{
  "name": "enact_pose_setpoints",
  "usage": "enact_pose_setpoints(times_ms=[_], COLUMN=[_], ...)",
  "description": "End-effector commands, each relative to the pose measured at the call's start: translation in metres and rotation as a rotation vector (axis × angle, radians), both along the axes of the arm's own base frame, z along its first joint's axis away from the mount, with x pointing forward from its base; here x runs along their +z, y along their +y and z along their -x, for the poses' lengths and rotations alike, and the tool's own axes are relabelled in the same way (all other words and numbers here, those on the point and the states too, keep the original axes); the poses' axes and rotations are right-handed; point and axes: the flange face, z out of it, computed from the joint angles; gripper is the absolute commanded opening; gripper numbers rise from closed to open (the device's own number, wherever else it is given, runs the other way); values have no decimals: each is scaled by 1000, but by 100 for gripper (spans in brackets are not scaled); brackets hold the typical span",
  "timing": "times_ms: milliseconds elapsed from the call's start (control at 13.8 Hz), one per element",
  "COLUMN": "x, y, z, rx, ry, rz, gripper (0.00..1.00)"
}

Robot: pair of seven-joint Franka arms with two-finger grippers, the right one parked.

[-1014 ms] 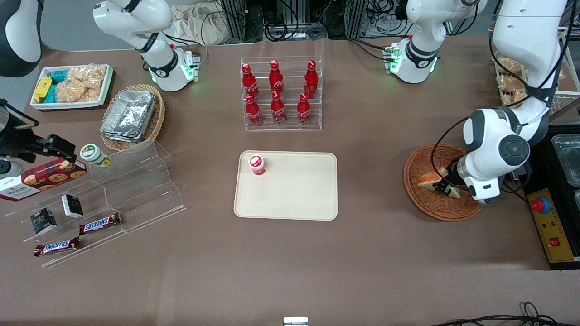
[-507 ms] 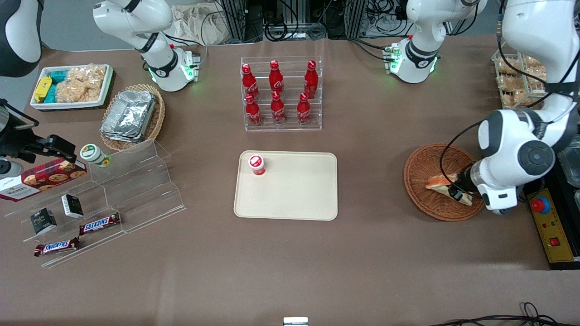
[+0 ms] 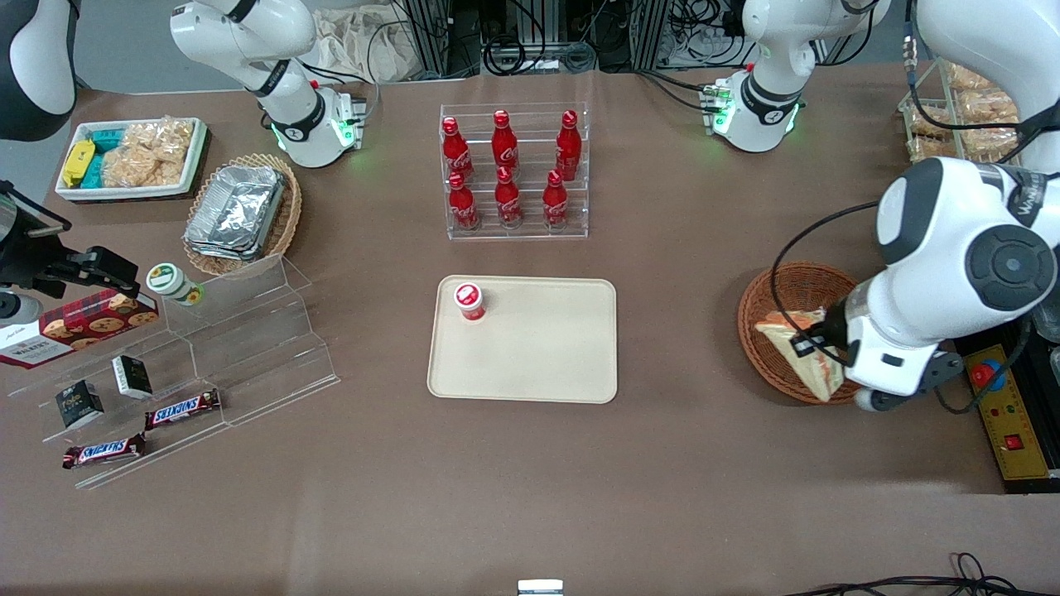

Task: Place sandwich from basket to tray
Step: 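Lift the sandwich and carry it over the cream tray, then lower the sandwich onto the tray and open the left gripper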

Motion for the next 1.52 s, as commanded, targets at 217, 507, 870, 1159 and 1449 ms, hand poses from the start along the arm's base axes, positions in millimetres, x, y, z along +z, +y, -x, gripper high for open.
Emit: enact_pose_setpoints(times_ms=[217,507,870,1159,1449], x=[-71,-141,-214,-208,-126], y=[-158,-242,-276,-270,-228], z=[27,42,66,60,39], rx=[-185,-179,-250,-238,-192], ry=[102,45,55,53,-15], rz=[83,141,58,55,8], gripper=[0,4,37,100,100])
